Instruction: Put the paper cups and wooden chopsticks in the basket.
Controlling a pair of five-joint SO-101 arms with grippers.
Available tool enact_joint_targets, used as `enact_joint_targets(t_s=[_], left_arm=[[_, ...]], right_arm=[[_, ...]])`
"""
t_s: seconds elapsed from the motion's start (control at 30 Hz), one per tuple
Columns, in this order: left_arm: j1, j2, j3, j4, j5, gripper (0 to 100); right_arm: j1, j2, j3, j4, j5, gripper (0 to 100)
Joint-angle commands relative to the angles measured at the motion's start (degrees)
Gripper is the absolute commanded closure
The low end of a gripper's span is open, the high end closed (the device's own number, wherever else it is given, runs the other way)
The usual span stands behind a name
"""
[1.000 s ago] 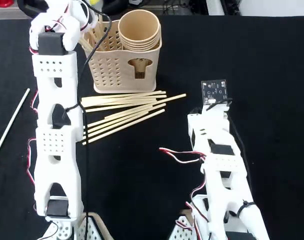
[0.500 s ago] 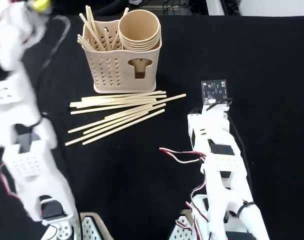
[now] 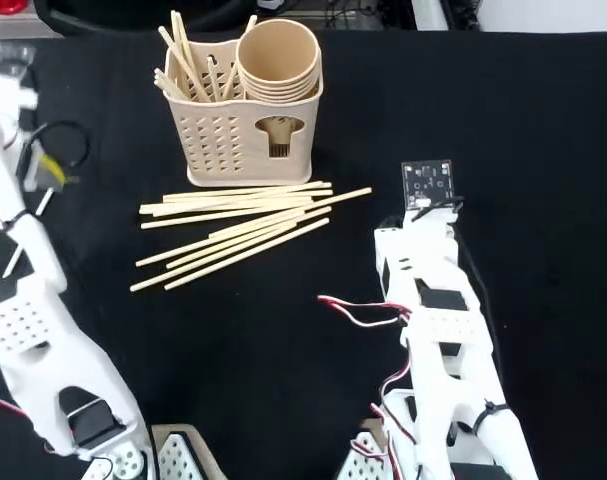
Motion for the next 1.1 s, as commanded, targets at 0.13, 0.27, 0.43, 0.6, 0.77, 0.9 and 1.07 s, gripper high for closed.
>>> enact_joint_targets(t_s=[0.13, 0.27, 0.43, 0.6, 0.77, 0.9, 1.07], left_arm=[[-2.1, 8.4, -2.9, -6.0, -10.7, 73], [-0.4, 13.4, -7.6, -7.3, -11.1, 73], [-0.4, 20.7, -17.3, -9.4, -11.2, 73], [0.7, 27.1, -26.7, -7.2, -16.4, 73], [1.6, 31.2, -32.1, -5.3, -16.3, 73], [1.8, 34.9, -32.6, -5.5, -16.3, 73], [1.8, 38.7, -32.1, -4.6, -14.9, 73]], right_arm=[[0.2, -1.0, -0.2, -1.1, -0.2, 98.5], [0.2, -1.0, -0.2, -1.1, -0.2, 98.5], [0.2, -1.0, -0.2, -1.1, -0.2, 98.5], [0.2, -1.0, -0.2, -1.1, -0.2, 98.5], [0.2, -1.0, -0.2, -1.1, -0.2, 98.5], [0.2, -1.0, -0.2, -1.1, -0.2, 98.5], [0.2, -1.1, -0.2, -1.1, -0.2, 98.5]])
